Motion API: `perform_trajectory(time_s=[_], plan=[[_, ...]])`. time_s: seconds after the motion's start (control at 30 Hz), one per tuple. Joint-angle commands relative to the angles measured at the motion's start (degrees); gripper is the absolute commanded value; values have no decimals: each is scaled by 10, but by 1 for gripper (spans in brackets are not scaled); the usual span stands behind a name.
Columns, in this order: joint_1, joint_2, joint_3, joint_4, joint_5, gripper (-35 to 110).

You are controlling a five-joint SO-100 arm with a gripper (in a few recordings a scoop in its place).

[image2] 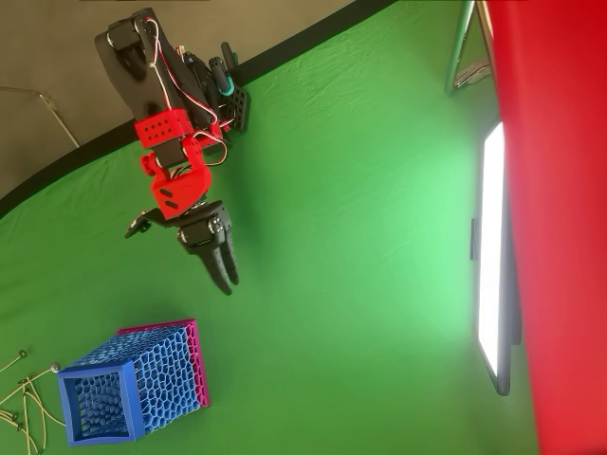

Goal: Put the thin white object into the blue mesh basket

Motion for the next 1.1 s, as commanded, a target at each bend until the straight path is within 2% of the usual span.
perform_trajectory(time_s=[0.0, 0.13, 0.3, 0.47, 0.83, 1.07], plan=[[-13, 28, 40, -18, -33, 20], [-24, 80, 104, -11, -49, 19], [-33, 140, 105, 108, -27, 15], [-35, 214, 105, 208, -35, 1], [-45, 389, 105, 428, -24, 1], [-37, 400, 105, 445, -11, 1]])
